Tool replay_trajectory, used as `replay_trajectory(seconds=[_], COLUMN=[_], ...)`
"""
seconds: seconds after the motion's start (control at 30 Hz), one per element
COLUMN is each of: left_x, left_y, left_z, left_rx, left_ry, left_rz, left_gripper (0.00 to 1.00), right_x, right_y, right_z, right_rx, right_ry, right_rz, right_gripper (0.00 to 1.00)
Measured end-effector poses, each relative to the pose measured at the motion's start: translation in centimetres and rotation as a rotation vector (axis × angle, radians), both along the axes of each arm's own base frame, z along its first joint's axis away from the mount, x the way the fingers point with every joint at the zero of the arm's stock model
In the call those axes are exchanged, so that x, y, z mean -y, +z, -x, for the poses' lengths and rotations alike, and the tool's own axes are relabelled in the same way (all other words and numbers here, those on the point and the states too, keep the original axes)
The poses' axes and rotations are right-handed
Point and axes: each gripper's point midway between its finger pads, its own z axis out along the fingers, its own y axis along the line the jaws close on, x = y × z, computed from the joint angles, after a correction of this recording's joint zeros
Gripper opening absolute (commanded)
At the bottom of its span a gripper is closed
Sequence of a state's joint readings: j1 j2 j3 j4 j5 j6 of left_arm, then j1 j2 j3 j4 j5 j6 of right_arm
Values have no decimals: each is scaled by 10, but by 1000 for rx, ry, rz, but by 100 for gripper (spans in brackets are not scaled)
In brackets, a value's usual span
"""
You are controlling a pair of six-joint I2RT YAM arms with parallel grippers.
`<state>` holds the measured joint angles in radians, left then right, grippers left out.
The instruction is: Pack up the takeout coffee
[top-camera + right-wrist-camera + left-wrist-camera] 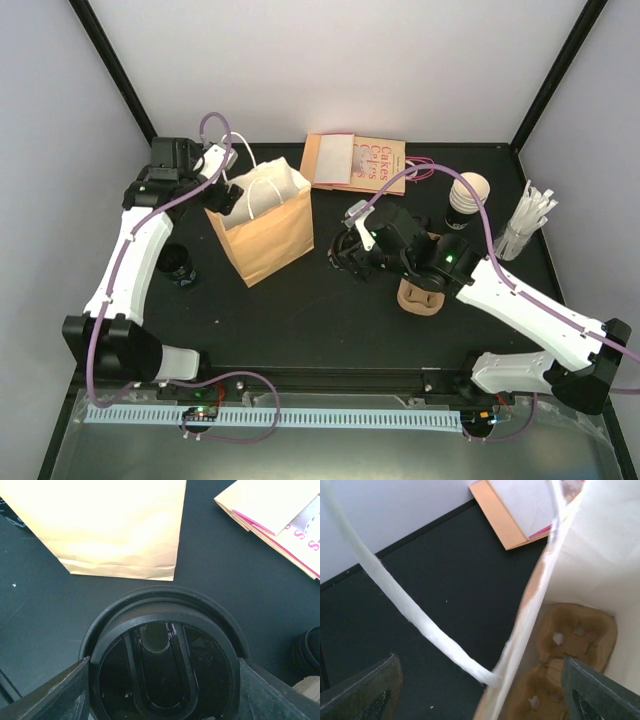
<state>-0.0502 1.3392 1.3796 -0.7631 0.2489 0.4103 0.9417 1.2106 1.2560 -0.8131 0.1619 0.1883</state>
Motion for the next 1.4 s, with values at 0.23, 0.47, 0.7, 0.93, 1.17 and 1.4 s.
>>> replay_trajectory(seconds=[0.23, 0.47, 0.7, 0.93, 1.17, 1.4], left_x=[1, 14, 25, 45, 74, 111], left_y=[-22, -36, -32, 3, 32, 33], left_z=[-9, -24, -20, 14, 69, 111], left_rx=[-75, -154, -158, -48, 84, 99], left_ry=[-16, -72, -131, -237, -360, -488], left_rz=[27, 96, 133, 179, 199, 192], left_gripper=[90, 60, 10, 2, 2, 2], right_x=[2, 3, 5, 5, 6, 17], right_y=[5, 6, 10, 20, 50, 97], right_z=[2, 4, 6, 7, 10, 19], right_rx=[6, 0, 2, 11, 54, 133], right_ry=[3, 8, 8, 13, 27, 43], right_rz=[-13, -13, -15, -32, -91, -183], right_gripper=[60, 60, 60, 59, 58, 57])
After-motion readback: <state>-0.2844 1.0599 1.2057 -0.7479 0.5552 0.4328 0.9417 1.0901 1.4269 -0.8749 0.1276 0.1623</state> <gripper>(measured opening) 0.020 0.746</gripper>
